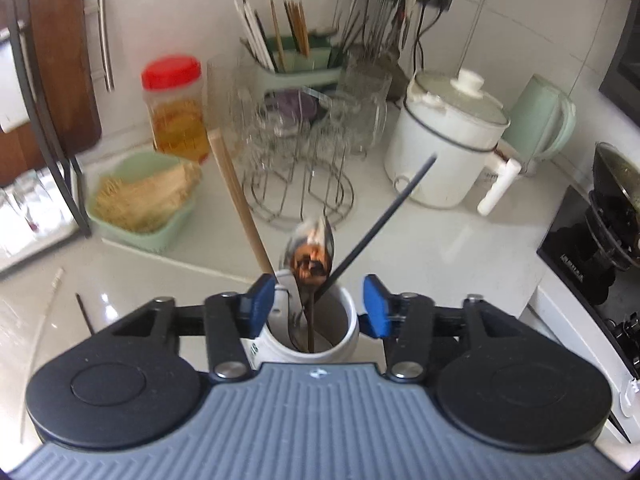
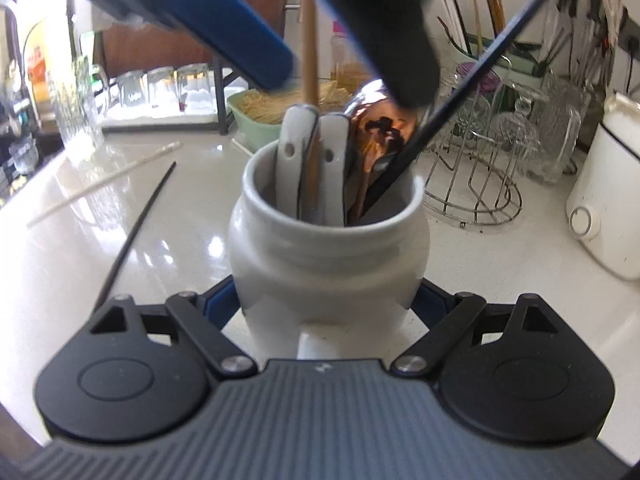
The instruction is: Organize utensils
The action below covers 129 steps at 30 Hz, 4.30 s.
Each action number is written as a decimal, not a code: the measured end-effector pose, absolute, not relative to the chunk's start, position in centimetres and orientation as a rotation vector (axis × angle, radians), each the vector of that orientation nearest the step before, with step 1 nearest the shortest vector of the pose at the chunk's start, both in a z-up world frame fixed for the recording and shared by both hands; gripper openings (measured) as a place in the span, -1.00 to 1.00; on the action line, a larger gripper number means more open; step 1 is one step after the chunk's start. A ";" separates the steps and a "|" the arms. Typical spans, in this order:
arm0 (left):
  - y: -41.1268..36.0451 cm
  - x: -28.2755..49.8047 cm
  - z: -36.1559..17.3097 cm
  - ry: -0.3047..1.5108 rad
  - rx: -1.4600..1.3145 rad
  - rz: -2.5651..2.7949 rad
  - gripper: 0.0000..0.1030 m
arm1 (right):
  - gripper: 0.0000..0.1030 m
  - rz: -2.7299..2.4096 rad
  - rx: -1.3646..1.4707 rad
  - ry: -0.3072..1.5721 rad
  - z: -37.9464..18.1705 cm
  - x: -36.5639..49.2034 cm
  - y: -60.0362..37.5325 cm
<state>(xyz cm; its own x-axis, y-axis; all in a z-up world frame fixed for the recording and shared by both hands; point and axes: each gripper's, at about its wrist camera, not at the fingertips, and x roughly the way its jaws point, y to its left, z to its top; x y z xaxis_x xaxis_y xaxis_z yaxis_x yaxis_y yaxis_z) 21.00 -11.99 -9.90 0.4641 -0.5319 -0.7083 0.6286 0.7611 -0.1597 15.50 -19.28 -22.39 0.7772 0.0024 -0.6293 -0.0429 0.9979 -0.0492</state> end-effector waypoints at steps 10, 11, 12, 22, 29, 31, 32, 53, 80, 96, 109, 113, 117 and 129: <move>-7.6 20.2 -6.0 0.769 0.103 -0.674 0.60 | 1.00 -0.005 -0.035 0.607 -19.4 14.9 -19.2; -6.9 20.2 -5.6 0.763 0.099 -0.668 0.62 | 1.00 -0.011 -0.033 0.605 -18.9 14.7 -19.1; -6.2 20.3 -5.2 0.758 0.095 -0.662 0.64 | 1.00 -0.016 -0.031 0.607 -18.3 14.6 -18.9; 1.0 20.2 -0.4 0.694 0.065 -0.584 0.69 | 1.00 -0.080 0.067 0.569 -10.9 12.0 -17.2; 3.0 17.4 2.7 0.642 0.015 -0.440 0.69 | 1.00 -0.093 0.075 0.500 -4.7 9.3 -19.0; 3.0 16.1 3.3 0.632 0.000 -0.412 0.70 | 1.00 -0.092 0.073 0.472 -3.1 8.1 -19.9; 2.9 15.4 3.5 0.631 -0.003 -0.397 0.70 | 1.00 -0.083 0.083 0.460 -2.3 7.5 -20.4; 0.2 2.5 -0.4 0.701 -0.050 -0.263 0.71 | 1.00 0.024 0.148 0.518 -2.8 -2.6 -24.0; -0.6 -1.8 -2.4 0.743 -0.029 -0.191 0.71 | 1.00 0.046 0.123 0.581 -4.9 -5.7 -24.4; -0.6 -0.9 -2.0 0.730 -0.004 -0.194 0.72 | 1.00 0.043 0.118 0.576 -5.0 -5.2 -24.4; -0.5 -0.2 -1.7 0.714 0.013 -0.190 0.89 | 1.00 0.031 0.115 0.571 -5.2 -4.9 -24.4; -0.3 0.0 -1.9 0.716 0.013 -0.189 0.90 | 1.00 0.018 0.117 0.564 -4.9 -4.9 -24.5; -0.3 -0.1 -2.0 0.717 0.007 -0.186 0.90 | 1.00 0.010 0.117 0.565 -4.9 -4.8 -24.5; -0.4 -0.1 -1.9 0.714 0.014 -0.193 0.90 | 1.00 0.002 0.115 0.557 -4.9 -4.8 -24.5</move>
